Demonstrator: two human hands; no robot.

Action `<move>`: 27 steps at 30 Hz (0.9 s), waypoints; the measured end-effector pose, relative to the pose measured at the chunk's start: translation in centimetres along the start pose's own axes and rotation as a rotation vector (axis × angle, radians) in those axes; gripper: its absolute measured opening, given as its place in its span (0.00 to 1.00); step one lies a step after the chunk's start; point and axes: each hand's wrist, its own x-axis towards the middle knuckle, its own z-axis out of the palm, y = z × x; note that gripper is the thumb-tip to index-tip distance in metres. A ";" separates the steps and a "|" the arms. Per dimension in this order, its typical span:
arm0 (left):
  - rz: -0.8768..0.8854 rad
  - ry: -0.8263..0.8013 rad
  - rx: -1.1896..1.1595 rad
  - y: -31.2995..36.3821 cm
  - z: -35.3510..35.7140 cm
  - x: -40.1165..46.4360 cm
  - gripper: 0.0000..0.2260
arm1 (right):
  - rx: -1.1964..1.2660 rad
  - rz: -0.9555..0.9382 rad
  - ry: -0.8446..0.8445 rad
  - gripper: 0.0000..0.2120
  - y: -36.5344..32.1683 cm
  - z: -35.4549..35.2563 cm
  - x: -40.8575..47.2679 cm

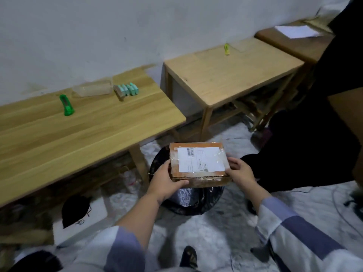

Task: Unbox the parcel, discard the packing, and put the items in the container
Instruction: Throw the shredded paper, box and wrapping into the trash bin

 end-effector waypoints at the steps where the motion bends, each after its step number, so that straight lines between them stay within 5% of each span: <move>1: -0.039 -0.018 0.010 -0.7 0.6 0.2 0.43 | -0.026 0.029 0.002 0.20 0.9 0.0 0.0; 12: -0.217 -0.160 0.011 -10.2 5.1 7.3 0.44 | -0.161 0.169 -0.068 0.19 9.5 6.9 8.2; 18: -0.307 -0.244 0.082 -14.7 6.8 11.0 0.48 | -0.217 0.234 -0.274 0.24 12.9 11.4 13.3; 27: -0.275 -0.290 0.105 -11.3 4.1 11.7 0.30 | -0.507 0.119 -0.347 0.19 7.3 12.3 12.5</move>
